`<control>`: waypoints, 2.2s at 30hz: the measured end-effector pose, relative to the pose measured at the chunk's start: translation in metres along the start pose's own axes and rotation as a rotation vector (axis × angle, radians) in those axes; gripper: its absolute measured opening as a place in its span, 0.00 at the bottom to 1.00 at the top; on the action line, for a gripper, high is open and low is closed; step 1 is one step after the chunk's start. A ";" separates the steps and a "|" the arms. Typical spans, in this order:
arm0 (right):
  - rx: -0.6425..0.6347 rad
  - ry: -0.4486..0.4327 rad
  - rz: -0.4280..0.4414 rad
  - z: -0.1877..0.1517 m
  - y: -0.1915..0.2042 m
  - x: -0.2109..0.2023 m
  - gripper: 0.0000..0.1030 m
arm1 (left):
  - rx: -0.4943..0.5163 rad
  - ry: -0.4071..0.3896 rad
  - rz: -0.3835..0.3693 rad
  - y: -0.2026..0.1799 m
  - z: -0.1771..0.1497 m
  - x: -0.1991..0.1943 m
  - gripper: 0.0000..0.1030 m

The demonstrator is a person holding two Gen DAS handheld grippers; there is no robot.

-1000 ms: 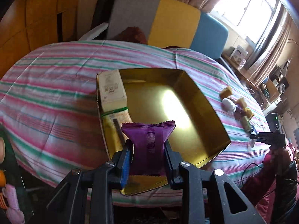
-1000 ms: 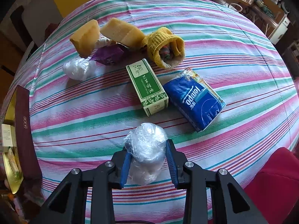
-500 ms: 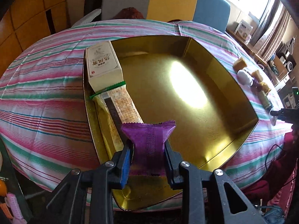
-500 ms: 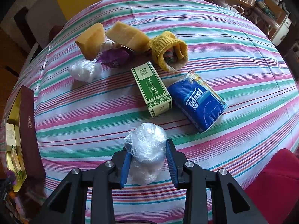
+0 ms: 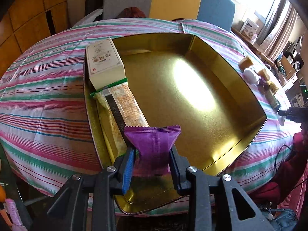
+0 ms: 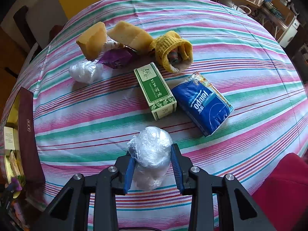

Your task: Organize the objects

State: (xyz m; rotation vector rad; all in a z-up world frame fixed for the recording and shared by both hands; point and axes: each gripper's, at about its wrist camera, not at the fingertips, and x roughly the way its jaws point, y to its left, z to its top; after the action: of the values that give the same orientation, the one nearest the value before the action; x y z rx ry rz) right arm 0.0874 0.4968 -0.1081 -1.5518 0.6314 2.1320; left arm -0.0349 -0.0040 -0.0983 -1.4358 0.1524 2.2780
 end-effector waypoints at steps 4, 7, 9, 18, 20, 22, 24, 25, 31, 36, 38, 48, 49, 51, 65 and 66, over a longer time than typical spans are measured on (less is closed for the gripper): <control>-0.002 0.006 -0.007 0.001 0.000 0.002 0.35 | -0.002 -0.010 -0.007 0.002 0.000 -0.004 0.34; -0.004 0.009 -0.015 0.001 0.000 0.002 0.35 | -0.024 0.000 -0.012 0.008 -0.003 -0.004 0.34; -0.002 0.005 -0.015 0.001 -0.001 0.001 0.35 | -0.032 -0.009 -0.022 0.009 -0.004 -0.008 0.34; -0.054 -0.124 0.067 -0.003 0.027 -0.035 0.35 | -0.082 -0.108 -0.046 0.022 0.002 -0.044 0.37; -0.114 -0.167 0.103 -0.005 0.053 -0.053 0.35 | -0.128 -0.152 -0.046 0.031 0.005 -0.054 0.37; -0.197 -0.213 0.157 -0.005 0.091 -0.071 0.35 | -0.171 -0.191 -0.035 0.038 0.007 -0.062 0.37; -0.302 -0.242 0.234 -0.012 0.133 -0.091 0.35 | -0.203 -0.230 -0.006 0.043 0.007 -0.069 0.37; -0.353 -0.244 0.272 -0.018 0.157 -0.096 0.35 | -0.217 -0.249 0.006 0.044 0.007 -0.072 0.37; -0.666 -0.169 0.429 -0.066 0.286 -0.095 0.35 | -0.256 -0.268 0.018 0.050 0.005 -0.069 0.37; -0.832 -0.053 0.417 -0.099 0.360 -0.054 0.35 | -0.275 -0.261 0.015 0.057 -0.001 -0.067 0.37; -0.879 -0.003 0.378 -0.111 0.379 -0.033 0.35 | -0.283 -0.263 0.021 0.060 -0.004 -0.067 0.37; -0.926 0.108 0.369 -0.142 0.413 0.014 0.38 | -0.300 -0.251 0.033 0.066 -0.009 -0.062 0.37; -0.925 0.110 0.379 -0.144 0.414 0.016 0.38 | -0.299 -0.247 0.034 0.066 -0.009 -0.061 0.37; -0.918 0.106 0.388 -0.148 0.413 0.017 0.41 | -0.296 -0.243 0.038 0.065 -0.010 -0.060 0.37; -0.713 -0.107 0.420 -0.103 0.337 -0.041 0.71 | -0.210 -0.268 0.100 0.038 0.003 -0.071 0.37; -0.695 -0.125 0.411 -0.099 0.329 -0.045 0.72 | -0.198 -0.270 0.103 0.034 0.006 -0.072 0.37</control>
State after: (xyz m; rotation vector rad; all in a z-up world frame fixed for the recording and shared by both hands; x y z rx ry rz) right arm -0.0155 0.1700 -0.0553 -1.6958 0.1649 2.9517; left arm -0.0276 -0.0543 -0.0373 -1.2185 -0.0871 2.6064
